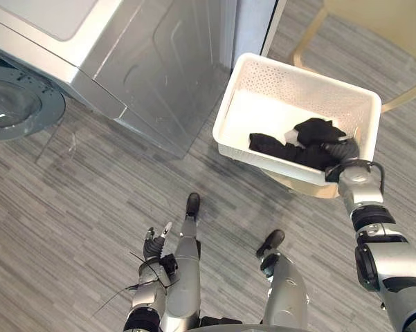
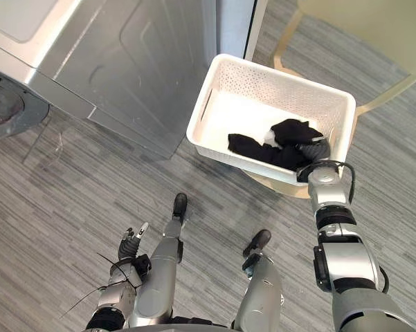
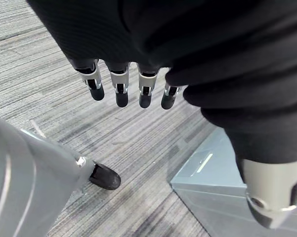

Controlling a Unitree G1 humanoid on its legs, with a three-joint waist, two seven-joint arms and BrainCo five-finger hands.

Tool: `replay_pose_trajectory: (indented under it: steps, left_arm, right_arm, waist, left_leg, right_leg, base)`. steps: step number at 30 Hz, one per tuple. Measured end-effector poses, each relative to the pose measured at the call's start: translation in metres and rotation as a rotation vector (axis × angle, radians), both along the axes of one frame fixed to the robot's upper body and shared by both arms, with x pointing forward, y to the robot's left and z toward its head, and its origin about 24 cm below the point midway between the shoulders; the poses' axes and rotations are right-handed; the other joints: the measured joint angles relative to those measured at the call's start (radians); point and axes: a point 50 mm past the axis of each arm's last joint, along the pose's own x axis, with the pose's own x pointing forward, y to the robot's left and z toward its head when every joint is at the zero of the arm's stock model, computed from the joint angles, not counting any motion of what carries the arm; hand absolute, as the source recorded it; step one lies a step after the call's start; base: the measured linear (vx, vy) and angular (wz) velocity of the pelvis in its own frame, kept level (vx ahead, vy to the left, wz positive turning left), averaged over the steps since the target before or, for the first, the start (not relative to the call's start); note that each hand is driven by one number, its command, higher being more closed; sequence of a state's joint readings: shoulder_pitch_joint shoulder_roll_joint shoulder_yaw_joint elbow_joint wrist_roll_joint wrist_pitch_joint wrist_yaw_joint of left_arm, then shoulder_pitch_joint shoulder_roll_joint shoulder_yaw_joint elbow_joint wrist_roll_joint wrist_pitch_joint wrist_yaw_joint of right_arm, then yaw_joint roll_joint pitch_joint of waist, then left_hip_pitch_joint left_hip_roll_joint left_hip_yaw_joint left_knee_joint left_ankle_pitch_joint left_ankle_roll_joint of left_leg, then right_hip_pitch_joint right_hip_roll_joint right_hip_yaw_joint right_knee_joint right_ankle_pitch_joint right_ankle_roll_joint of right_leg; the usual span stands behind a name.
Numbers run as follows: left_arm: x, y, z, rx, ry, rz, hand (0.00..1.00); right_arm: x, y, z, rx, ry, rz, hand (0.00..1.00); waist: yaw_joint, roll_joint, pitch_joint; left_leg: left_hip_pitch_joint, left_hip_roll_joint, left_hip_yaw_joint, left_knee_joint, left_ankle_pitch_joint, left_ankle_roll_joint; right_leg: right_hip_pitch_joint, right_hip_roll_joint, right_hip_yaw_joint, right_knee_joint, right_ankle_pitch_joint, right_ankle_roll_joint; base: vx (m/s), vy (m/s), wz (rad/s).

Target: Pick up the laundry basket with both hands and put the clothes into the washing machine.

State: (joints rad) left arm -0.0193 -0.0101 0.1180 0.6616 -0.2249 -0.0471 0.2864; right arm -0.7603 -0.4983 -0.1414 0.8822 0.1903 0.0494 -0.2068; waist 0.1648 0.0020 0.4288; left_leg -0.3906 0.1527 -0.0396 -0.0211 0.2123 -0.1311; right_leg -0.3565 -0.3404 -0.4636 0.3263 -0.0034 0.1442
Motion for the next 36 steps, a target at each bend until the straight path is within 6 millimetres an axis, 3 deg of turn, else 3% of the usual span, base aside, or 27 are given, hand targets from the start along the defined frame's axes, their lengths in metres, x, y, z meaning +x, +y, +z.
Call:
replay_pose_trajectory:
  steps: [6,13,17,20,23,27,32,36]
  left_arm:
    - [-0.030,0.015,-0.024,0.015,0.163,0.027,0.00]
    - [-0.052,0.021,-0.037,0.036,0.269,0.027,0.00]
    - [-0.060,0.022,-0.036,0.049,0.278,0.019,0.00]
    - [-0.045,0.023,-0.016,0.080,0.156,-0.014,0.00]
    - [-0.009,0.006,0.029,0.093,-0.094,-0.101,0.00]
    - [0.034,-0.027,0.097,0.050,-0.458,-0.225,0.00]
    - [0.059,-0.062,0.143,-0.005,-0.670,-0.385,0.00]
    - [0.069,-0.088,0.163,-0.091,-0.750,-0.484,0.00]
  right_arm:
    - [-0.008,-0.017,0.022,0.109,-0.151,-0.108,1.00]
    - [-0.021,-0.010,0.019,0.101,-0.221,-0.079,1.00]
    - [-0.038,0.002,0.003,0.097,-0.247,-0.036,1.00]
    - [-0.048,0.007,0.001,0.087,-0.273,-0.011,1.00]
    - [-0.064,0.008,0.007,0.063,-0.329,0.005,1.00]
    - [-0.064,0.038,0.026,0.073,-0.446,0.129,1.00]
    - [-0.063,0.070,0.040,0.073,-0.509,0.295,1.00]
    - [-0.063,0.098,0.042,0.152,-0.542,0.428,1.00]
  waist:
    - [-0.041,-0.007,-0.042]
    - [-0.048,-0.013,-0.141]
    - [-0.080,-0.018,-0.215]
    - [-0.095,-0.021,-0.236]
    - [-0.106,-0.019,-0.297]
    - [-0.149,-0.010,-0.326]
    - [-0.186,0.006,-0.355]
    - [-0.209,0.019,-0.380]
  left_leg:
    - [0.107,-0.016,0.002,-0.069,0.013,0.008]
    - [0.179,-0.022,0.018,-0.071,0.012,0.008]
    - [0.225,-0.012,0.025,-0.072,-0.004,-0.004]
    - [0.270,-0.001,0.052,-0.073,-0.022,-0.009]
    - [0.294,0.008,0.089,-0.076,-0.039,-0.013]
    - [0.353,0.007,0.168,-0.080,-0.053,-0.009]
    - [0.407,0.010,0.235,-0.080,-0.064,-0.012]
    - [0.447,0.024,0.285,-0.081,-0.076,-0.023]
  right_leg:
    - [0.100,-0.009,-0.010,-0.040,0.001,0.026]
    - [0.224,0.022,-0.022,-0.170,0.044,0.042]
    - [0.287,0.046,-0.022,-0.233,0.064,0.042]
    - [0.325,0.063,0.006,-0.272,0.076,0.046]
    - [0.335,0.077,0.039,-0.312,0.096,0.041]
    - [0.344,0.077,0.113,-0.334,0.120,0.042]
    - [0.352,0.083,0.178,-0.352,0.136,0.040]
    - [0.353,0.101,0.228,-0.360,0.142,0.031]
  base:
    - [0.00,-0.010,0.05]
    - [0.04,-0.012,-0.02]
    - [0.00,-0.011,-0.09]
    - [-0.03,-0.008,-0.31]
    - [-0.04,0.001,-0.38]
    - [-0.02,0.012,-0.50]
    - [-0.01,-0.002,-0.41]
    - [0.00,-0.027,-0.42]
